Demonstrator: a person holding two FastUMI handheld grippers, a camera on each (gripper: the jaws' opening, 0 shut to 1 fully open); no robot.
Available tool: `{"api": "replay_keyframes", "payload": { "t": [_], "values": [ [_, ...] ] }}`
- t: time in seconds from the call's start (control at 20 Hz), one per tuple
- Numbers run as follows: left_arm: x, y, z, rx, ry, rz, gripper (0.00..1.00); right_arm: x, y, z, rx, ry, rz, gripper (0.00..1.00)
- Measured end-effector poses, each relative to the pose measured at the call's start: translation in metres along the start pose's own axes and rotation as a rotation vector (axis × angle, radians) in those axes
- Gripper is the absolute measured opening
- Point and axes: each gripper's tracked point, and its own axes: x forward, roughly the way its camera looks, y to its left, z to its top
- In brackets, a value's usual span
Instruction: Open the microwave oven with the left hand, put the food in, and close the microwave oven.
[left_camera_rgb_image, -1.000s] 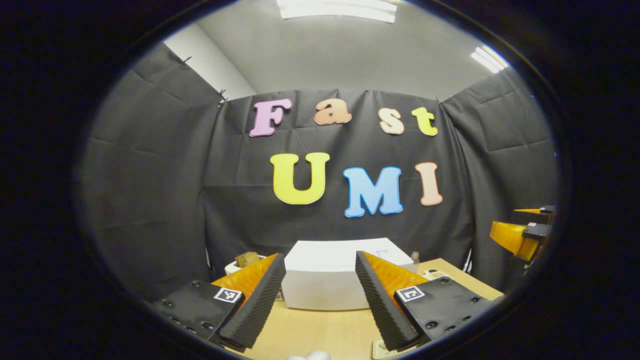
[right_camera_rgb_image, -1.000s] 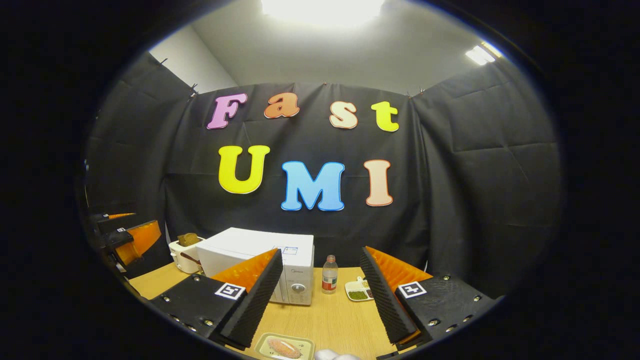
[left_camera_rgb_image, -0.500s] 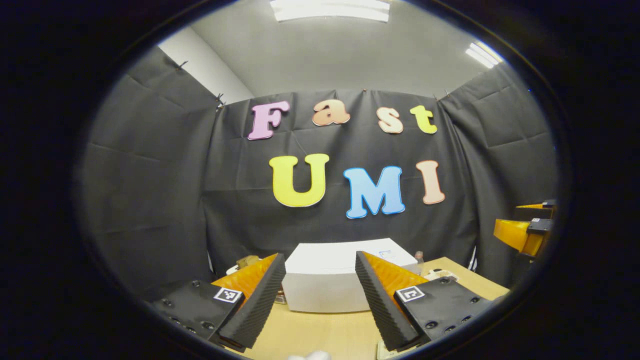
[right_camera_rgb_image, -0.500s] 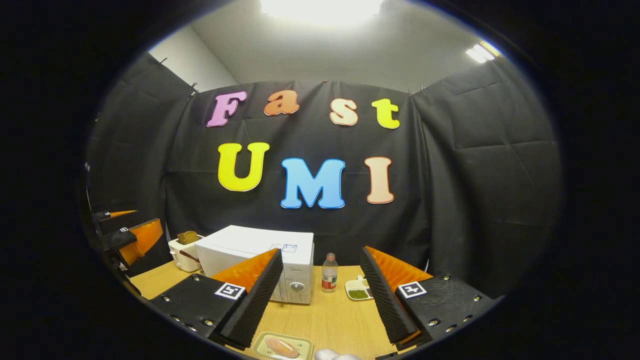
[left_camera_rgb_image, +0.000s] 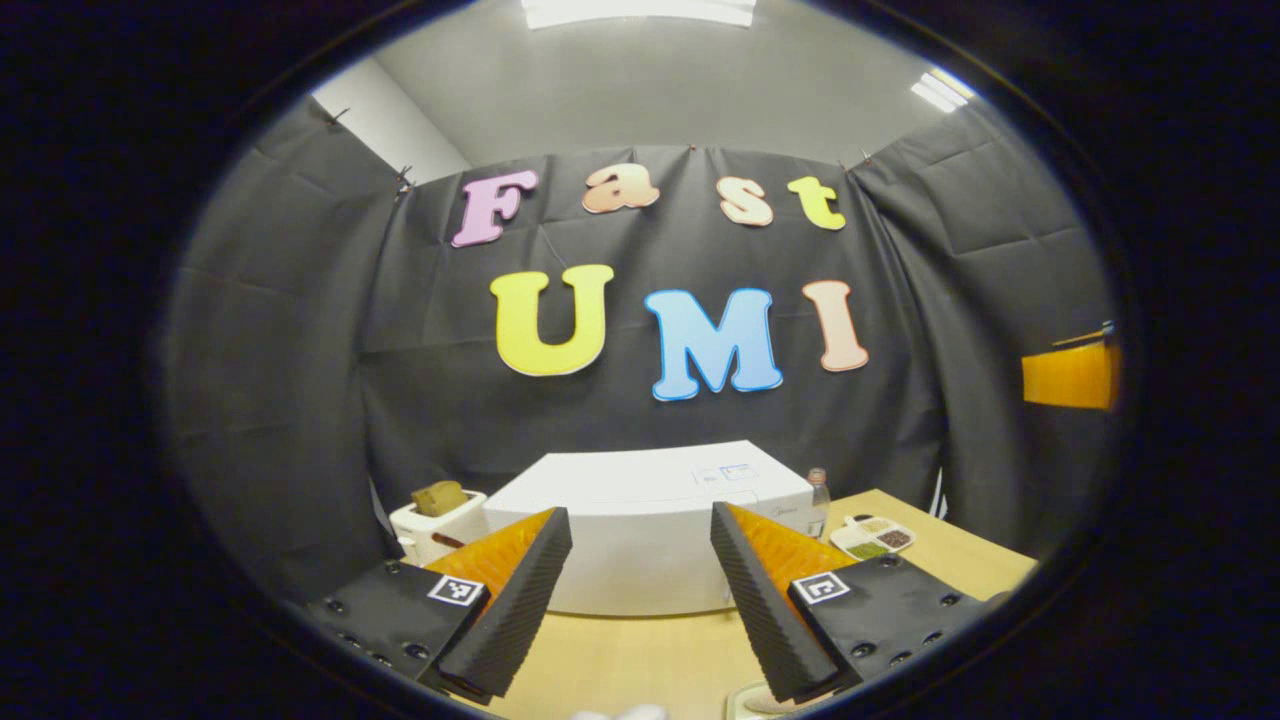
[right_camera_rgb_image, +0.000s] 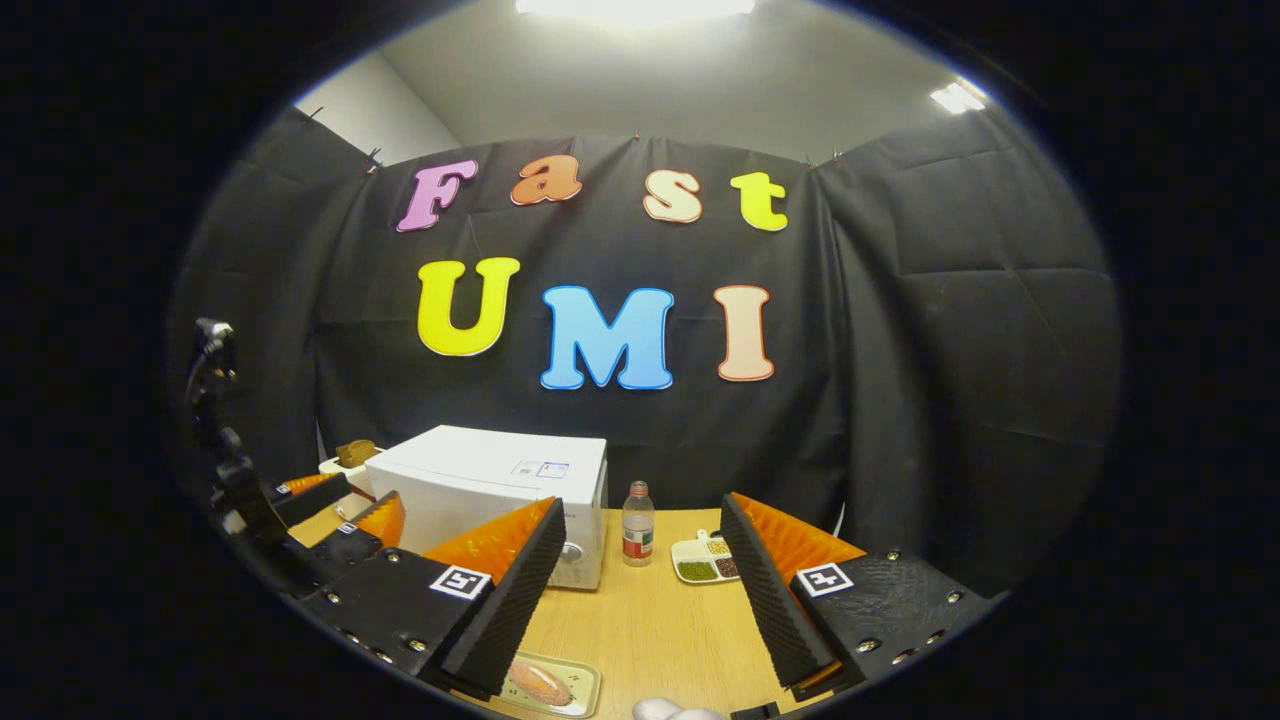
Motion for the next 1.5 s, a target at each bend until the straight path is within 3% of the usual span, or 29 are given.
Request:
{"api": "replay_keyframes", "payload": {
  "t": [0.45, 0.65, 1.0, 1.1, 1.2, 1.3, 1.5],
  "values": [
    [0.130, -0.098, -0.123, -0.044, 0.065, -0.082, 0.96, 0.038, -0.039, -0.046, -0.024, 0.111, -0.069, 0.95],
    [0.166, -0.102, -0.156, -0.046, 0.101, -0.063, 0.96, 0.052, -0.039, -0.052, -0.023, 0.124, -0.067, 0.96],
    [0.181, -0.096, -0.176, -0.040, 0.129, -0.043, 0.95, 0.062, -0.038, -0.058, -0.068, 0.132, -0.061, 0.96],
    [0.182, -0.092, -0.179, -0.060, 0.125, -0.040, 0.76, 0.063, -0.036, -0.063, -0.072, 0.138, -0.057, 0.96],
    [0.182, -0.106, -0.184, -0.091, 0.143, -0.107, 0.56, 0.062, -0.035, -0.067, -0.079, 0.148, -0.054, 0.96],
    [0.180, -0.106, -0.182, -0.053, 0.141, -0.117, 0.36, 0.061, -0.035, -0.069, -0.081, 0.152, -0.054, 0.96],
    [0.179, -0.103, -0.181, -0.053, 0.121, -0.132, 0.25, 0.060, -0.035, -0.074, -0.072, 0.162, -0.055, 0.95]
  ]
}}
